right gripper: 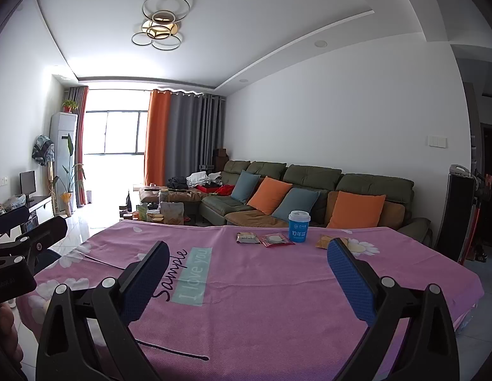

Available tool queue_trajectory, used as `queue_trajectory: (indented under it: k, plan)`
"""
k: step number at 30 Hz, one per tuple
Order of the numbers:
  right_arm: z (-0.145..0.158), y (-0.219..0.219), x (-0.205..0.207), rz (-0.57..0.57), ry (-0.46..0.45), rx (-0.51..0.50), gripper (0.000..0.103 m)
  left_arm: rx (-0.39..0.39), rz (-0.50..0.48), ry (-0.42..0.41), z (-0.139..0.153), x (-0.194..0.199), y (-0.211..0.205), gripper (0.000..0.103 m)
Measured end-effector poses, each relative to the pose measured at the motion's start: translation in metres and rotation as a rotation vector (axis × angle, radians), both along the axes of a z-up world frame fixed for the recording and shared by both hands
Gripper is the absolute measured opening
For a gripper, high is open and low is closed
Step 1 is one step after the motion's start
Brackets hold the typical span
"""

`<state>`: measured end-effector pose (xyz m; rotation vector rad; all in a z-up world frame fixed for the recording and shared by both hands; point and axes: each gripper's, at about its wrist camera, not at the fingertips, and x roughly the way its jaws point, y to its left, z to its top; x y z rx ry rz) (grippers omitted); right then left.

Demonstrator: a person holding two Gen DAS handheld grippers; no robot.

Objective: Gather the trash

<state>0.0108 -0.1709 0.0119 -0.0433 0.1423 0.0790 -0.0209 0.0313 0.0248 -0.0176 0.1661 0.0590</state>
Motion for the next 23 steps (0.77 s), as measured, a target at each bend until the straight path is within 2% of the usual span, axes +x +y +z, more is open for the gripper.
queue_trajectory:
  k: [12, 23]
  plan:
    - [0.0019, 0.0008, -0.0007, -0.001, 0.000, -0.003, 0.096, -0.008, 0.005, -0.016, -0.0004, -0.0024, 0.0026, 0.097]
    - [0.0026, -0.0004, -0.0022, -0.002, -0.009, 0.007, 0.096, -0.009, 0.031, 0.004, 0.0011, 0.0019, 0.0039, 0.097]
